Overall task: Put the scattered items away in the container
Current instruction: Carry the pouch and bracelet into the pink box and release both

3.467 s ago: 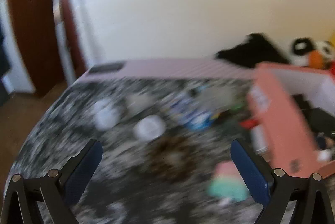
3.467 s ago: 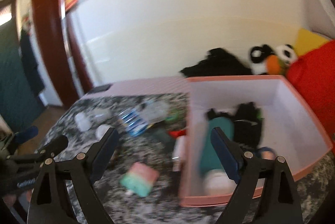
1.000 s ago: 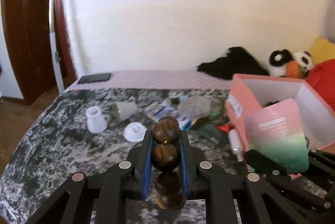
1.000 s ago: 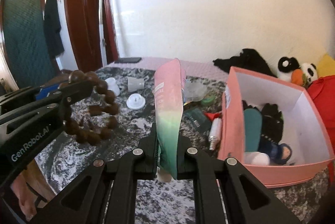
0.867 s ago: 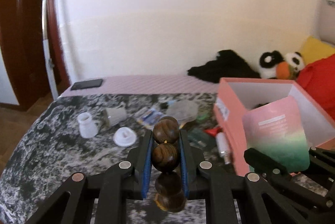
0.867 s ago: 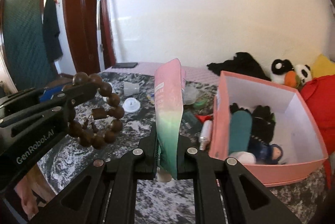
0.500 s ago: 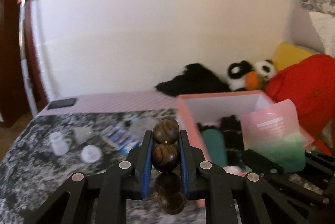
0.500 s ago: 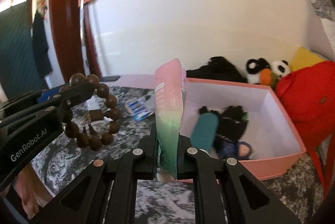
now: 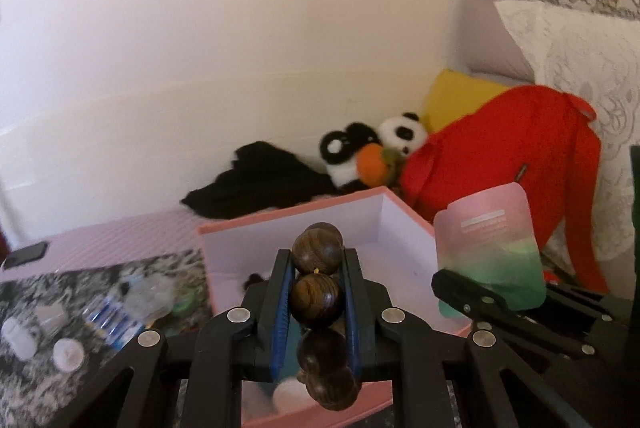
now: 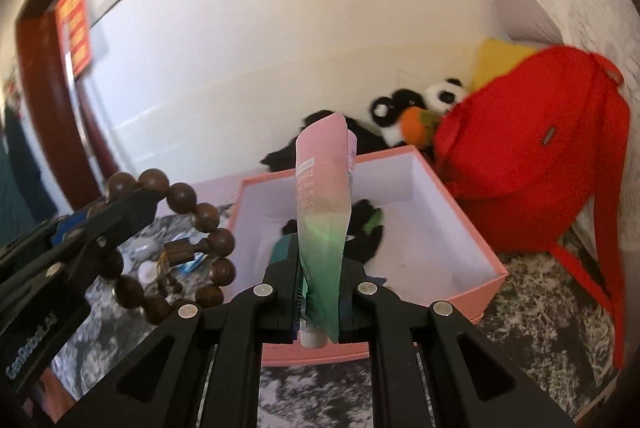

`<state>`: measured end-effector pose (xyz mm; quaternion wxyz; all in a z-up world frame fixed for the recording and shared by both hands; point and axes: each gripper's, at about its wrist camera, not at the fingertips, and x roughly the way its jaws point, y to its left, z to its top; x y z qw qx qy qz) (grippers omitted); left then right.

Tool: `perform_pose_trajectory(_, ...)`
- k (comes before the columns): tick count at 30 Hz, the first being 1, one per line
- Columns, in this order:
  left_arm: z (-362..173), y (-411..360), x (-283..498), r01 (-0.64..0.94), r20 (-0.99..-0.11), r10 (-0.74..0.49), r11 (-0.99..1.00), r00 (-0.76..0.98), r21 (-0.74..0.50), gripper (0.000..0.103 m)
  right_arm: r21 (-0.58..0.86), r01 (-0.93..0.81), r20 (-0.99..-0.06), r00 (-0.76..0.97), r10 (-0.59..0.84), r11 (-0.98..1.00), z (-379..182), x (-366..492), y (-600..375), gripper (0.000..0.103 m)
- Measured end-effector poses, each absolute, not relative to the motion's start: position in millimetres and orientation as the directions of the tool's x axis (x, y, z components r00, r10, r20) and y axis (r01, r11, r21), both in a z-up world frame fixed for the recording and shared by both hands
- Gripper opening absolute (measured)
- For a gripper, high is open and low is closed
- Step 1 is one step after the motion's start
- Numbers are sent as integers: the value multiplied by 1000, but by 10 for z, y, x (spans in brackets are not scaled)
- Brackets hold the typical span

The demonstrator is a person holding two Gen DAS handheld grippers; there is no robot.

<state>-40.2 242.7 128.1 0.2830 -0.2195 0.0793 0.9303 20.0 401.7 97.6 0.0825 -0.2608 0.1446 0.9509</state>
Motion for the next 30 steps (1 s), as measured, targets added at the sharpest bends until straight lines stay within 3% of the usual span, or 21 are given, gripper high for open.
perform_pose_trajectory(7, 931, 2575, -848, -574, -527, 499, -819, -688, -26, 18, 241, -266, -583, -808, 80, -933, 671, -248, 4188, 12)
perform_pose_trajectory(8, 882, 2581, -905, -578, -540, 503, -815, -675, -37, 23, 241, -264, -596, -800, 72, -934, 605, -324, 4186, 12)
perform_pose_trajectory(9, 840, 2577, -955, -576, -547, 503, -816, -669, -46, 44, 235, -257, -614, -787, 61, -937, 537, -399, 4167, 15)
perform_pose_trajectory(10, 809, 2544, -996, -562, -543, 498, -825, -676, -57, 58, 229, -254, -631, -774, 56, -940, 473, -467, 4152, 18)
perform_pose_trajectory(11, 798, 2500, -1015, -546, -528, 494, -835, -691, -66, 83, 218, -269, -640, -765, 71, -938, 425, -506, 4152, 25)
perform_pose_trajectory(12, 794, 2459, -1019, -534, -512, 491, -842, -705, -73, 93, 207, -285, -649, -756, 86, -936, 377, -544, 4152, 50)
perform_pose_trajectory(13, 797, 2427, -1028, -525, -501, 488, -848, -714, -78, 93, 199, -300, -655, -749, 101, -933, 334, -576, 4154, 71)
perform_pose_trajectory(14, 804, 2403, -1043, -518, -495, 485, -851, -721, -80, 93, 200, -311, -650, -751, 112, -929, 322, -579, 4168, 76)
perform_pose_trajectory(30, 1028, 1952, -720, -391, -415, 324, -916, -850, 87, 95, 212, -261, -574, -813, 96, -942, 552, -455, 3765, 76)
